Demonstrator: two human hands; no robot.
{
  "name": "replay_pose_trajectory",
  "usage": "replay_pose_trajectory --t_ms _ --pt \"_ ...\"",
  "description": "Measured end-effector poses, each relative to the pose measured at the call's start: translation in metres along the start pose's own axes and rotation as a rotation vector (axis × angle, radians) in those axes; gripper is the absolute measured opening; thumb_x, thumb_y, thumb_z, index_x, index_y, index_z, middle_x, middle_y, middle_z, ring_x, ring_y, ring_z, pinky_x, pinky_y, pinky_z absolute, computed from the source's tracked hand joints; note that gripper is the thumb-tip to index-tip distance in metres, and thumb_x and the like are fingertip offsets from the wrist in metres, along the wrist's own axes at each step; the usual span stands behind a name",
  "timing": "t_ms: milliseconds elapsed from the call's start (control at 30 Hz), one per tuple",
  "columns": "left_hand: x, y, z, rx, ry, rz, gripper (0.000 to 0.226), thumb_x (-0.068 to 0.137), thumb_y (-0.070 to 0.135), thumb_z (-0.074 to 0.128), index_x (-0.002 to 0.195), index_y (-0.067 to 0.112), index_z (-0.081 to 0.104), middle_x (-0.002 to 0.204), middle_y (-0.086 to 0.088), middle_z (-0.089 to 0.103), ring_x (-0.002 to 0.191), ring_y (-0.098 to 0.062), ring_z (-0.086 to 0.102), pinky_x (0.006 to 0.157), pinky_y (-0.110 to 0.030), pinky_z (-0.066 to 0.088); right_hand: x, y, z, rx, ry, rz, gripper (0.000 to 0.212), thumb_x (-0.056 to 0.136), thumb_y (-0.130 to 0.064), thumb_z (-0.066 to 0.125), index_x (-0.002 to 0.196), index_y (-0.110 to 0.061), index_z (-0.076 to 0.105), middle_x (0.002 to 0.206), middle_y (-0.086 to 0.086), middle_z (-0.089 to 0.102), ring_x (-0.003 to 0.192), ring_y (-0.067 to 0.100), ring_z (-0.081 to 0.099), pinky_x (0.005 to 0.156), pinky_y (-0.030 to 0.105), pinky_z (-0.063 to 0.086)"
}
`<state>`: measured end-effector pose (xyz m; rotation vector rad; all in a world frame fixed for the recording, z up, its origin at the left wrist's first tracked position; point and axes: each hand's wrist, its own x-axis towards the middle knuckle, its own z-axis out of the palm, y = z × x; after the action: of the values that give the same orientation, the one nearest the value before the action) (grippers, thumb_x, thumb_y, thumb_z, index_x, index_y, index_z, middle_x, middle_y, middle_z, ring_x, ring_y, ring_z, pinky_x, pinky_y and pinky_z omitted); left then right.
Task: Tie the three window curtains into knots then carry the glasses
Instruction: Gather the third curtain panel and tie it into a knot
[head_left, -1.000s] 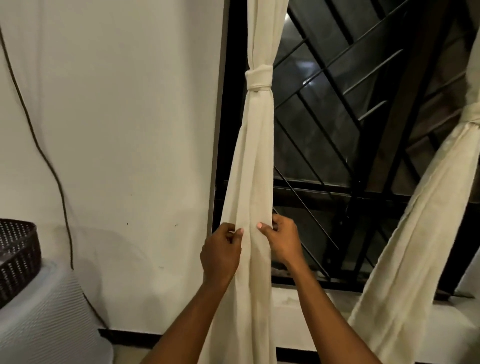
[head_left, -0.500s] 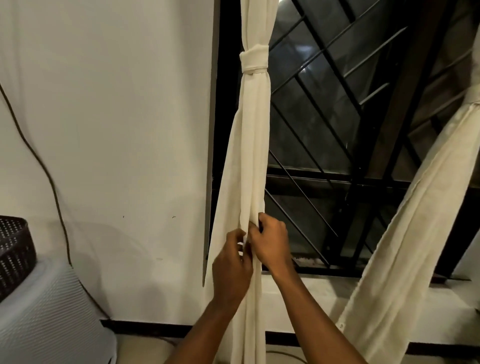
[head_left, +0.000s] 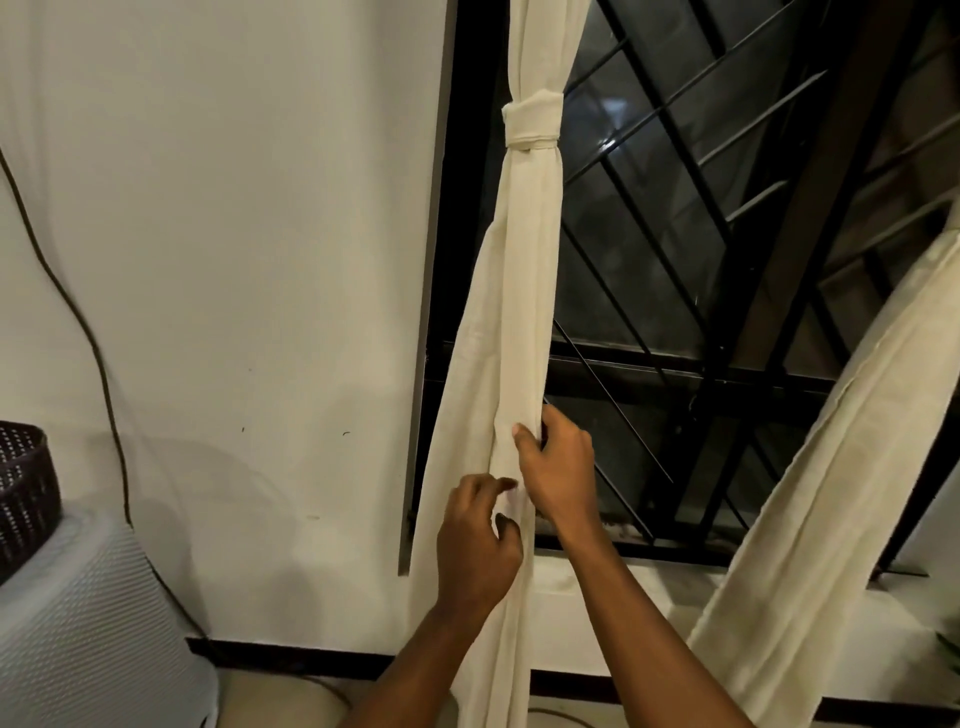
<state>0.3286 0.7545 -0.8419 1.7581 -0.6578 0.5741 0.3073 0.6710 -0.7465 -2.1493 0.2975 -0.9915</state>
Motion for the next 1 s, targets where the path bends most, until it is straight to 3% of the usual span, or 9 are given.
replay_pose_trajectory --t_ms 100,267,367,467,567,633,733,833,1000 --pt "0.015 -0.003 -0.005 0.038 0.11 -0.068 0.047 0.08 0.006 0.064 0.123 0.024 0.053 0.124 0.005 0.052 0.113 -0.012 0.052 0.088 -0.021 0.049 -0.002 0.006 -0.006 0.142 -0.025 0.056 0.026 0.093 -0.019 0.061 0.118 -0.013 0.062 0.107 0.0 0.069 0.096 0.014 0.067 0.082 0.03 0.057" --pt "0.055 -0.003 -0.004 0.12 0.062 -0.195 0.079 0.081 0.042 0.069 0.144 0.026 0.025 0.147 -0.002 0.032 0.13 -0.023 0.04 0.099 -0.042 0.044 -0.005 0.025 -0.023 0.452 -0.147 0.143 0.039 0.086 -0.023 0.064 0.123 -0.012 0.06 0.113 0.003 0.069 0.101 0.02 0.067 0.086 0.041 0.056" --pt "0.076 -0.002 -0.007 0.007 -0.007 -0.264 0.074 0.081 0.042 0.07 0.141 0.026 0.03 0.131 0.0 0.051 0.116 -0.019 0.053 0.09 -0.037 0.049 -0.002 0.031 -0.034 0.536 -0.164 0.178 0.034 0.087 -0.017 0.065 0.12 -0.009 0.061 0.109 0.004 0.07 0.099 0.022 0.068 0.084 0.042 0.057" --pt "0.082 -0.001 -0.016 0.055 0.031 -0.304 0.027 0.09 0.031 0.061 0.114 0.02 0.054 0.083 0.008 0.058 0.08 -0.018 0.062 0.061 -0.026 0.042 -0.001 0.033 -0.04 0.304 0.043 0.154 0.011 0.092 -0.013 0.06 0.103 -0.013 0.063 0.092 -0.003 0.07 0.083 0.014 0.068 0.075 0.037 0.057" --pt "0.078 -0.002 -0.024 0.119 0.233 -0.393 0.01 0.091 0.024 0.058 0.1 0.018 0.056 0.077 0.005 0.06 0.07 -0.021 0.058 0.058 -0.027 0.036 -0.002 0.03 -0.042 0.005 0.322 0.084 0.006 0.093 -0.016 0.056 0.091 -0.012 0.06 0.076 -0.009 0.061 0.066 0.003 0.058 0.058 0.026 0.047" --pt "0.072 -0.004 -0.024 0.124 0.25 -0.359 0.008 0.09 0.02 0.058 0.097 0.017 0.056 0.081 0.002 0.061 0.069 -0.019 0.055 0.059 -0.027 0.036 -0.004 0.027 -0.04 -0.038 0.37 0.068 0.008 0.093 -0.017 0.055 0.091 -0.011 0.06 0.075 -0.006 0.062 0.065 0.005 0.059 0.056 0.026 0.048" --pt "0.056 -0.003 -0.015 0.054 0.156 -0.151 0.01 0.088 0.02 0.061 0.094 0.018 0.053 0.09 0.004 0.054 0.078 -0.016 0.055 0.063 -0.031 0.046 -0.011 0.023 -0.026 -0.056 0.315 0.071 0.007 0.09 -0.018 0.057 0.089 -0.011 0.06 0.075 -0.002 0.064 0.064 0.011 0.062 0.055 0.032 0.051" --pt "0.036 0.005 -0.003 -0.053 0.012 -0.092 0.012 0.09 0.023 0.059 0.097 0.021 0.049 0.087 0.008 0.056 0.076 -0.008 0.058 0.068 -0.033 0.055 -0.019 0.022 -0.004 -0.113 0.161 0.093 0.018 0.087 -0.022 0.06 0.103 -0.013 0.061 0.092 0.001 0.069 0.08 0.018 0.067 0.068 0.036 0.058" --pt "0.024 0.012 0.0 -0.154 -0.106 -0.191 0.035 0.091 0.025 0.062 0.119 0.026 0.042 0.097 0.022 0.052 0.083 0.003 0.057 0.07 -0.009 0.047 -0.02 0.025 0.01 -0.151 0.036 0.116 0.031 0.086 -0.018 0.062 0.117 -0.012 0.057 0.106 0.004 0.068 0.093 0.023 0.067 0.077 0.035 0.058"
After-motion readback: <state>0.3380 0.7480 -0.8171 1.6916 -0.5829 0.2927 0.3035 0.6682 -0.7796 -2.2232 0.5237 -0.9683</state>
